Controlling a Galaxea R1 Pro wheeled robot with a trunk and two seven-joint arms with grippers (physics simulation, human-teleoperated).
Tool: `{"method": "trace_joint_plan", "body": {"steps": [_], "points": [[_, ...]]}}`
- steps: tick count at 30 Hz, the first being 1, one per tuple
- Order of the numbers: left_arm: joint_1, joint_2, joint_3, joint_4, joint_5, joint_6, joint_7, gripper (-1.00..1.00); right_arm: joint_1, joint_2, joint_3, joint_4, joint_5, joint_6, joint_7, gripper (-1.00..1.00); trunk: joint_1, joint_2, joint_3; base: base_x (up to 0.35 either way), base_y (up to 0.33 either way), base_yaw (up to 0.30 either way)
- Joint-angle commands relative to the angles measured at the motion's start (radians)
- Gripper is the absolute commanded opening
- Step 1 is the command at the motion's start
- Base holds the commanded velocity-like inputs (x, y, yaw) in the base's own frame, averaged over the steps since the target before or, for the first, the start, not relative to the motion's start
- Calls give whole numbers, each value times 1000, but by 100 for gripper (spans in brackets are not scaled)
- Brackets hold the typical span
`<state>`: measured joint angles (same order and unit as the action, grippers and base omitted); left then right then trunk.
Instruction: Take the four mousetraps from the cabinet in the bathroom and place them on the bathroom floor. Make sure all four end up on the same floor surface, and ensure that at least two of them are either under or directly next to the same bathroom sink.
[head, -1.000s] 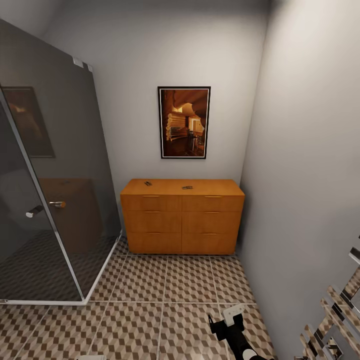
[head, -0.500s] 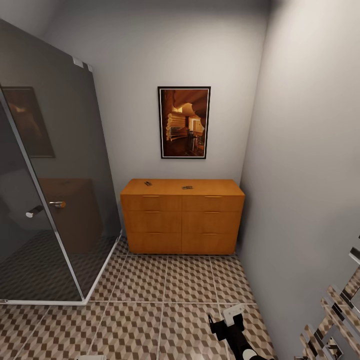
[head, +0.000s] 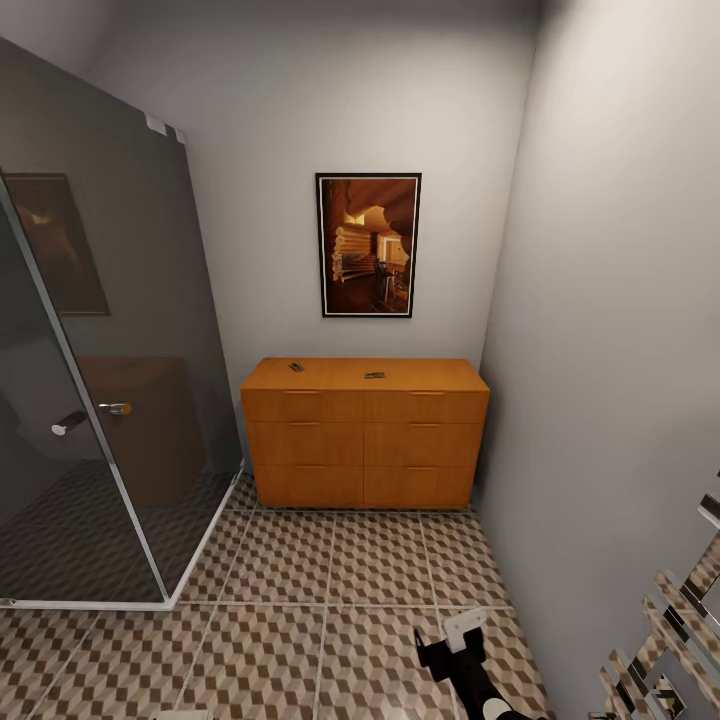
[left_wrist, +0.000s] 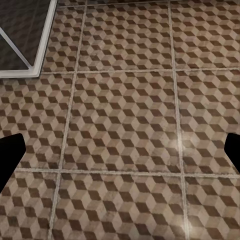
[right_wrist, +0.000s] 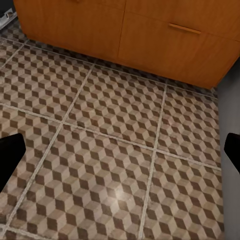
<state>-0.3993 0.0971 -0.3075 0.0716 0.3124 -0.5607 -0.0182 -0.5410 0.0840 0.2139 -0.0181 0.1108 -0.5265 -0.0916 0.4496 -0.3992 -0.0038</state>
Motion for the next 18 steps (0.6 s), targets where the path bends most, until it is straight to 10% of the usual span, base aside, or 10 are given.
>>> {"method": "trace_joint_plan", "body": {"steps": [1,18], "points": [[-1,0,-8,4,8,-5,-2,100,0,1,2,1,10,-1,-9,100,0,-1,0,0,0,0],[-1,-57,-3,-8,7,26,0,100,0,9,-1,-25,11,3,-19,100,0,-1,0,0,0,0]]}}
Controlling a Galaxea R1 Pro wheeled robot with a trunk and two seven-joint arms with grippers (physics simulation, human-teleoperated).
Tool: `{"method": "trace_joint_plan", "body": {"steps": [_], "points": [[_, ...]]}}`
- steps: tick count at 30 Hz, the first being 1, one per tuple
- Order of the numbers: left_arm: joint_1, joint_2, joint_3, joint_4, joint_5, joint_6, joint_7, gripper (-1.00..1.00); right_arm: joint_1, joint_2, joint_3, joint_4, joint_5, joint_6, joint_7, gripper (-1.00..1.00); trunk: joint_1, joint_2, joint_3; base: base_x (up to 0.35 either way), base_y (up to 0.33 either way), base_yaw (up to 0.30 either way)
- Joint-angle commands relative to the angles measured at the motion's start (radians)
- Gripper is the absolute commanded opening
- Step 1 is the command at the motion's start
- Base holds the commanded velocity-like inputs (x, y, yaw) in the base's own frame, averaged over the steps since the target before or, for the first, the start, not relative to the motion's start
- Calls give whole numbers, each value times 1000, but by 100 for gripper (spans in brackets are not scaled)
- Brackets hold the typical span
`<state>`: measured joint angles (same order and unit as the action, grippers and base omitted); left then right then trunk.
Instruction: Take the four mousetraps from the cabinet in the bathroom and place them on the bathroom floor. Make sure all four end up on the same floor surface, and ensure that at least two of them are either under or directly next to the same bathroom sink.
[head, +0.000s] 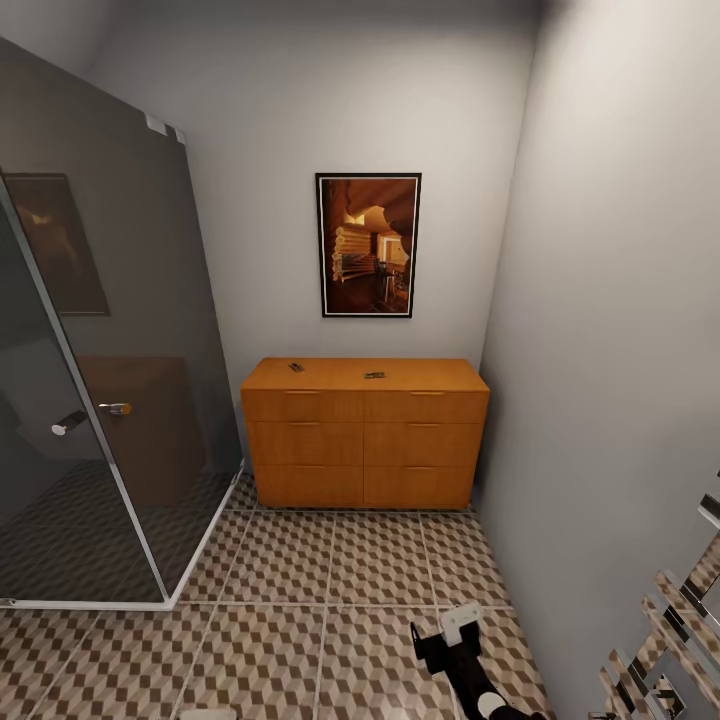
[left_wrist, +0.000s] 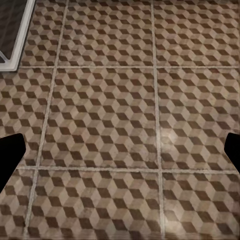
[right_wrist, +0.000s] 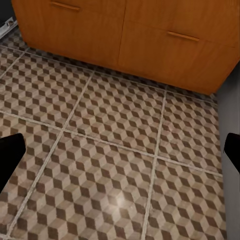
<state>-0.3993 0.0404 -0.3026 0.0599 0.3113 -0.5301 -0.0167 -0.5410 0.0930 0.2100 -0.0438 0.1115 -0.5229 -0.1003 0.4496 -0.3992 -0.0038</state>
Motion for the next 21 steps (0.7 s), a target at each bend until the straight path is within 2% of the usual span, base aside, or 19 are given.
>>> {"method": "trace_joint_plan", "body": {"steps": [1,5,6,7,8,9,12,13,18,19,21], "points": [[-1,-1,-8,0,8,12,-1,100,0,1,3,-5,11,3,-12,100,0,-1,0,0,0,0],[-1,2,-6,-61,8,163,-1,100,0,7,2,-82,11,65,-23,100,0,-1,0,0,0,0],[-1,14,-6,-119,8,249,0,100,0,11,2,-134,11,120,-30,100,0,-1,0,0,0,0],[-1,43,-4,-236,9,403,1,100,0,16,2,-226,10,232,-40,100,0,-1,0,0,0,0],[-1,54,-3,-281,9,458,1,100,0,17,2,-258,10,272,-43,100,0,-1,0,0,0,0],[-1,73,-1,-374,10,563,1,100,0,21,2,-326,10,347,-46,100,0,-1,0,0,0,0],[-2,97,12,-511,10,702,3,100,0,29,2,-432,10,439,-49,100,0,-1,0,0,0,0],[-2,109,29,-594,10,778,7,100,-1,35,2,-499,10,487,-50,100,0,-1,0,0,0,0],[-2,124,98,-763,9,911,39,100,-2,52,2,-646,11,588,-52,100,0,-1,0,0,0,0],[-3,128,137,-821,7,948,70,100,-2,61,2,-723,12,650,-53,100,0,-1,0,0,0,0],[-3,131,154,-847,6,962,90,100,-3,67,2,-777,12,703,-53,100,0,-1,0,0,0,0]]}}
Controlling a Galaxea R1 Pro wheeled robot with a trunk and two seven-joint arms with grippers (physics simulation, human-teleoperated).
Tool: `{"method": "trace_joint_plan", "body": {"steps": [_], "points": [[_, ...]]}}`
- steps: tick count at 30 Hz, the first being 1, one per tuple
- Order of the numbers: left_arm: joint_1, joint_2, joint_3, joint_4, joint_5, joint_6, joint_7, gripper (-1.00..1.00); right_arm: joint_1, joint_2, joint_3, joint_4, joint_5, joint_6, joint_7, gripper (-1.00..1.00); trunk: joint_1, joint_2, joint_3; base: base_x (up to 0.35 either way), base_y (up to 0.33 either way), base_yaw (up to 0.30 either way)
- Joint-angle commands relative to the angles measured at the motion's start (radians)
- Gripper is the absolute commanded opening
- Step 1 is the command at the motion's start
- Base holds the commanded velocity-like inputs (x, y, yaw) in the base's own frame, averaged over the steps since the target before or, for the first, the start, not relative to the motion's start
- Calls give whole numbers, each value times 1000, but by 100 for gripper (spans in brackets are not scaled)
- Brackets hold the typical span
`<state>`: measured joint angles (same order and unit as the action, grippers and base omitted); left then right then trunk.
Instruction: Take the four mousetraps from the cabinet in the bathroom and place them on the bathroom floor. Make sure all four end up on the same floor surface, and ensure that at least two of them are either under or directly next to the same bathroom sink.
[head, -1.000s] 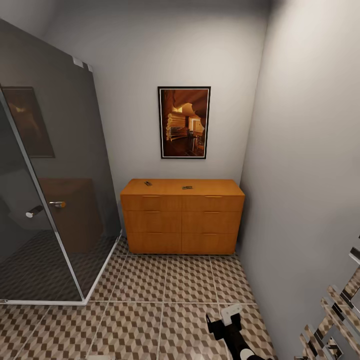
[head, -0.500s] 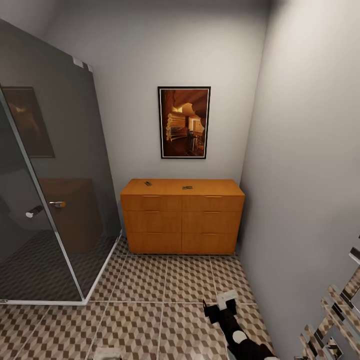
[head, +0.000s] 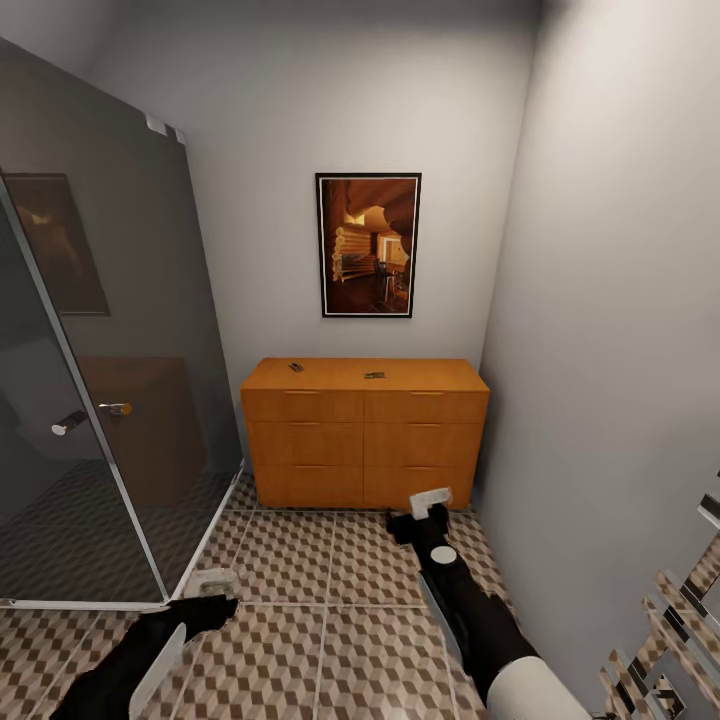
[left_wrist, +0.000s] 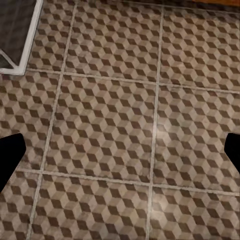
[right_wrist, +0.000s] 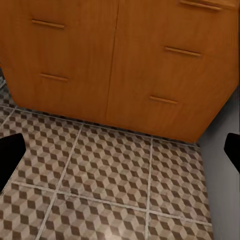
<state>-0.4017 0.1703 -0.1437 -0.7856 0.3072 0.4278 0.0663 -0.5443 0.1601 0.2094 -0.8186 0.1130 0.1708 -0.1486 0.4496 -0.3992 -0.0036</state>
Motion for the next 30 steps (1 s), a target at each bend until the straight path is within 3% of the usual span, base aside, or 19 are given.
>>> {"method": "trace_joint_plan", "body": {"steps": [1,3,4,5,9,12,15,18,24,30], "points": [[0,9,7,-27,10,13,20,100,0,2,2,-14,10,22,-5,100,0,-1,-1,0,0,0],[0,26,17,-60,10,20,26,100,-1,8,3,-31,10,39,-5,100,0,-1,-1,0,0,0],[0,51,28,-102,12,27,27,100,-1,14,3,-42,10,50,-5,100,0,-1,-1,0,0,0],[0,98,45,-198,15,40,11,100,-2,14,5,-52,10,59,-4,100,0,-1,-1,0,0,0],[0,119,52,-277,16,86,-20,100,-2,14,6,-57,10,64,-1,100,0,-1,-1,0,0,0],[0,113,53,-300,16,142,-32,100,-2,14,7,-58,13,66,-3,100,0,-1,-1,0,0,0],[0,91,52,-314,16,177,-37,100,-2,14,7,-59,14,67,-4,100,0,-1,-1,0,0,0],[0,58,22,-318,16,190,-40,100,-2,14,8,-60,14,67,-4,100,0,-1,-1,0,0,0],[0,45,-9,-319,15,191,-40,100,-2,14,10,-60,16,66,-3,100,0,-1,-1,0,0,0],[0,42,-15,-322,16,191,-41,100,-1,14,10,-65,17,63,-4,100,0,-1,-1,0,0,0]]}}
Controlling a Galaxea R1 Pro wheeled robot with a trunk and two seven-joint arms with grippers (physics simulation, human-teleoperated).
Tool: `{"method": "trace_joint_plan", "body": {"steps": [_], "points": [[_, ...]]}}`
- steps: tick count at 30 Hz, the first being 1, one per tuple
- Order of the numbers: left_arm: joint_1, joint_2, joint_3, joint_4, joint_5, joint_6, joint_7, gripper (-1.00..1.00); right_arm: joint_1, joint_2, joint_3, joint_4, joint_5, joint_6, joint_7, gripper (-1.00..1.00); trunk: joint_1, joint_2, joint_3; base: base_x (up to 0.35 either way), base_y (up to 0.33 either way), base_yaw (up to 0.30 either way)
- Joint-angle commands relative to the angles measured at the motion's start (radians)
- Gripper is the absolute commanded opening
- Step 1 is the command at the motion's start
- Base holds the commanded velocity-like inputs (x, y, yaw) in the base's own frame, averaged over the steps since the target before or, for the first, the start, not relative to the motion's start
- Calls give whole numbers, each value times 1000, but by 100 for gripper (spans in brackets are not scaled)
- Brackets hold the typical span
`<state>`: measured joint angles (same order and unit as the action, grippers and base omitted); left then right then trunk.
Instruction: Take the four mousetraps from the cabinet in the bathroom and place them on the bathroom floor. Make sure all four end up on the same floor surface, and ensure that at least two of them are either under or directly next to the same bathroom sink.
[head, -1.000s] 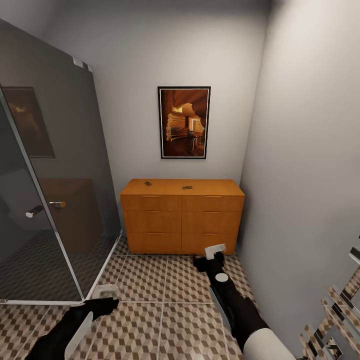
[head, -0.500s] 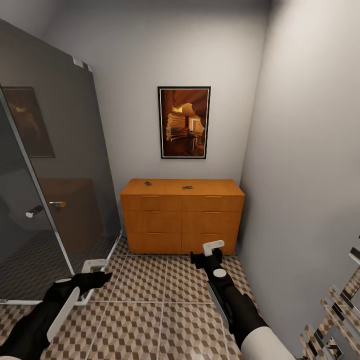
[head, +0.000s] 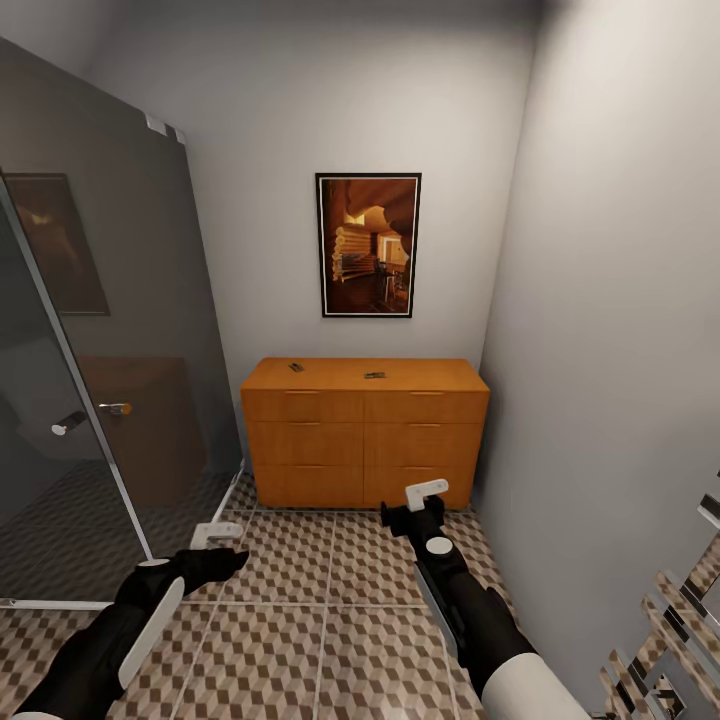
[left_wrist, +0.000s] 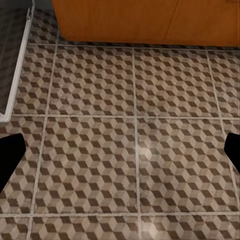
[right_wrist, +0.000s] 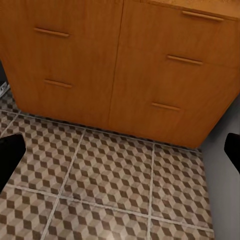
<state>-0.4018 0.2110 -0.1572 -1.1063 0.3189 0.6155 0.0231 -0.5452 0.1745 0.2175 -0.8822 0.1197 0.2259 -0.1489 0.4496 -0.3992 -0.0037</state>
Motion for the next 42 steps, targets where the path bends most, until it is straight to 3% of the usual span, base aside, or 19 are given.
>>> {"method": "trace_joint_plan", "body": {"steps": [1,8,24,35,42], "points": [[0,1,-2,0,4,4,3,100,0,0,2,-3,10,8,-4,100,0,-1,0,0,0,0],[0,-1,-3,3,4,5,3,100,0,0,3,-10,11,8,-4,100,0,-1,0,44,0,0],[0,-3,-4,12,5,6,3,100,1,0,2,-11,11,6,-4,100,0,-1,0,317,0,0],[0,-26,-4,28,4,6,3,100,0,0,2,-11,11,7,-4,100,0,-1,0,332,0,0],[0,-28,-55,34,3,5,4,100,0,0,2,-10,11,7,-4,100,0,-1,0,328,0,0]]}}
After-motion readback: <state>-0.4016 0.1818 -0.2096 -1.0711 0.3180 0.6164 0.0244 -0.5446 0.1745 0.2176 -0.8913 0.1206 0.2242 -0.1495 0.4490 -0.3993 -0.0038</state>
